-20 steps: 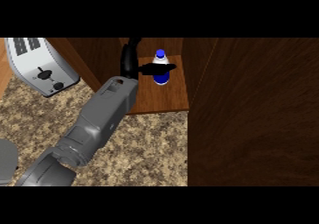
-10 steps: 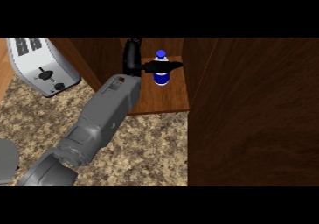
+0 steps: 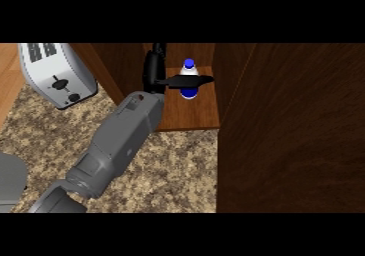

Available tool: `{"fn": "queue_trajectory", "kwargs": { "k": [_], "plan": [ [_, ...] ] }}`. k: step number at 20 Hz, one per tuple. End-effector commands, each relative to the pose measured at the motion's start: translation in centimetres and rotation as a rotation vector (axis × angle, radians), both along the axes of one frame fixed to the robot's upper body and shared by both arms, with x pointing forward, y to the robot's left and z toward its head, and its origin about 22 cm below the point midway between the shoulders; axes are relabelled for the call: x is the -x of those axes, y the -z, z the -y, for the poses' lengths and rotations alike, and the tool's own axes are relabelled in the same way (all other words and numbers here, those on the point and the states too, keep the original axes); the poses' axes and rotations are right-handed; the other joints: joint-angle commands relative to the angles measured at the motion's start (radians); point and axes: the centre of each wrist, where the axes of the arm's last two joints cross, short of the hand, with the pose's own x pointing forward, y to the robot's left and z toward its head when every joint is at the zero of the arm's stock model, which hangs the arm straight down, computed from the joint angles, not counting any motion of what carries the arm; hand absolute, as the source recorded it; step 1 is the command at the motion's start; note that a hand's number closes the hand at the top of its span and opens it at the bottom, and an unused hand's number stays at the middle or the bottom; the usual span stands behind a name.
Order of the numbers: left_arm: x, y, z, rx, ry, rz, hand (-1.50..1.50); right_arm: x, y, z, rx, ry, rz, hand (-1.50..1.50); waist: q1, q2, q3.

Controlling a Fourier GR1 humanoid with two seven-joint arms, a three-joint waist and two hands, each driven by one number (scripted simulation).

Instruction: Pick up the bottled water, place it into the cabinet and close the cabinet

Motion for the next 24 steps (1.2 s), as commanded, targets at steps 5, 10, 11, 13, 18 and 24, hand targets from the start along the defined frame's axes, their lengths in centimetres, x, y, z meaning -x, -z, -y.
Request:
{"fn": "queue_trajectory", "kwargs": {
  "k": [5, 10, 11, 13, 18, 24],
  "plan": [
    [5.0, 3.1, 1.5, 0.085, 0.114, -0.051, -1.5, 0.6, -1.7, -0.9, 0.058, 0.013, 0.006, -1.5, 0.03, -0.011, 0.001],
    [9.7, 4.2, 2.7, 0.157, 0.162, -0.055, -1.5, 1.2, -2.2, -1.6, 0.058, 0.019, 0.027, -1.5, 0.047, -0.016, 0.0],
    [9.9, 5.0, 2.0, 0.161, 0.144, -0.048, -1.5, 1.1, -2.3, -1.7, 0.054, 0.014, 0.036, -1.5, 0.048, -0.01, 0.0],
    [11.0, 4.9, 1.6, 0.175, 0.152, -0.059, -1.5, 1.9, -3.6, -2.8, 0.046, 0.019, 0.021, -1.5, 0.055, -0.014, 0.0],
    [16.1, 5.8, 0.9, 0.21, 0.176, -0.051, -1.5, 1.8, -2.9, -2.6, 0.074, 0.034, 0.033, -1.5, 0.055, -0.011, 0.0],
    [20.7, 5.5, -0.2, 0.212, 0.294, -0.087, 1.5, 0.4, -2.5, -1.9, 0.098, -0.046, 0.017, 1.5, 0.054, -0.007, 0.001]
  ]
}}
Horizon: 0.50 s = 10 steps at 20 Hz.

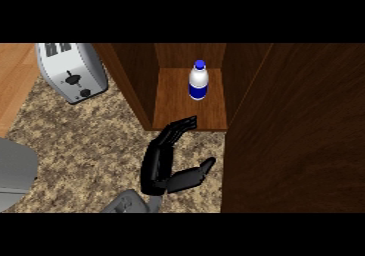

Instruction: Pick up the bottled water, place it into the cabinet and close the cabinet

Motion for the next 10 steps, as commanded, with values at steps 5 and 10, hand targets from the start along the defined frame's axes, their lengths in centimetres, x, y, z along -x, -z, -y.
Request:
{"fn": "queue_trajectory", "kwargs": {
  "k": [5, 10],
  "plan": [
    [5.6, -0.2, -5.7, -0.006, 0.059, -0.001, 1.5, 1.4, -2.7, -2.9, 0.135, -0.157, -0.022, 1.5, -0.006, -0.001, 0.0],
    [7.0, -0.3, -10.2, -0.049, 0.055, -0.01, 1.5, 1.5, -3.1, -3.4, 0.159, -0.219, -0.021, 1.5, -0.009, 0.0, -0.001]
  ]
}}
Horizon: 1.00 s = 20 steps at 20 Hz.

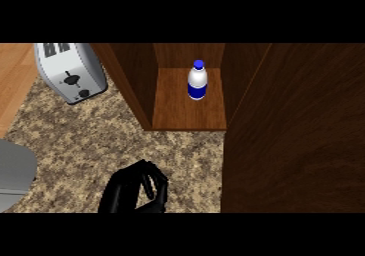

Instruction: Pick up the bottled water, place it into the cabinet and close the cabinet

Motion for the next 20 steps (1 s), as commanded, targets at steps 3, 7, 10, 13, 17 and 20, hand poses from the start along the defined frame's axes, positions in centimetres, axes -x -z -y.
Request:
{"fn": "queue_trajectory", "kwargs": {
  "k": [3, 7, 10, 13, 17, 20],
  "plan": [
    [2.1, -0.5, -5.1, -0.043, 0.007, -0.007, 1.5, 0.9, -3.0, -3.4, 0.177, -0.22, 0.01, 1.5, 0.0, -0.004, -0.001],
    [1.9, -2.0, -8.6, -0.071, -0.028, 0.035, 1.5, 0.8, -4.4, -4.6, 0.184, -0.281, 0.053, 1.5, 0.002, -0.004, -0.003],
    [2.0, -3.1, -10.8, -0.057, -0.033, 0.039, 1.5, 1.1, -4.5, -5.2, 0.158, -0.306, 0.117, 1.5, -0.012, -0.009, -0.003],
    [2.7, -3.1, -11.2, -0.003, -0.045, 0.031, -1.5, 1.1, -4.8, -5.9, 0.185, -0.333, 0.137, 1.5, -0.012, -0.011, -0.005],
    [3.0, -4.2, -13.8, -0.019, -0.082, 0.057, -1.5, 0.8, -4.7, -6.5, 0.171, -0.385, 0.131, 1.5, 0.001, -0.01, -0.007],
    [3.2, -5.0, -15.2, -0.038, -0.11, 0.068, -1.5, 0.7, -5.1, -6.8, 0.195, -0.459, 0.104, 1.5, 0.004, -0.014, -0.009]
  ]
}}
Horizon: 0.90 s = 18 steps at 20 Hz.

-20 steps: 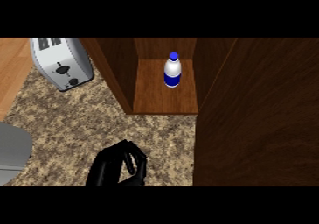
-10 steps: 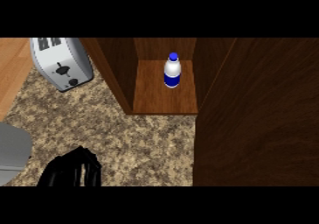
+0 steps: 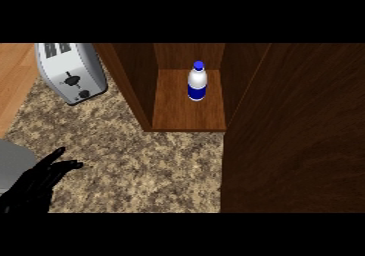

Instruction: Pick up the bottled water, place it into the cabinet and close the cabinet

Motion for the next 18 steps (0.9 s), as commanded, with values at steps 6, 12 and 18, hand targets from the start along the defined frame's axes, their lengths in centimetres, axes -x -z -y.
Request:
{"fn": "queue_trajectory", "kwargs": {
  "k": [6, 12, 18],
  "plan": [
    [1.1, -1.6, -3.8, -0.015, -0.022, -0.016, -1.5, 0.3, -6.2, -4.8, 0.209, -0.17, 0.218, 1.5, 0.028, -0.008, -0.007],
    [1.6, -2.4, -5.5, -0.009, -0.016, -0.03, -1.5, -0.9, -6.2, -5.8, 0.24, -0.27, 0.214, 1.5, 0.036, -0.012, -0.012],
    [2.6, -2.5, -6.5, -0.009, -0.015, -0.055, -1.5, -2.5, -6.4, -6.9, 0.278, -0.325, 0.237, 1.5, 0.048, -0.02, -0.015]
  ]
}}
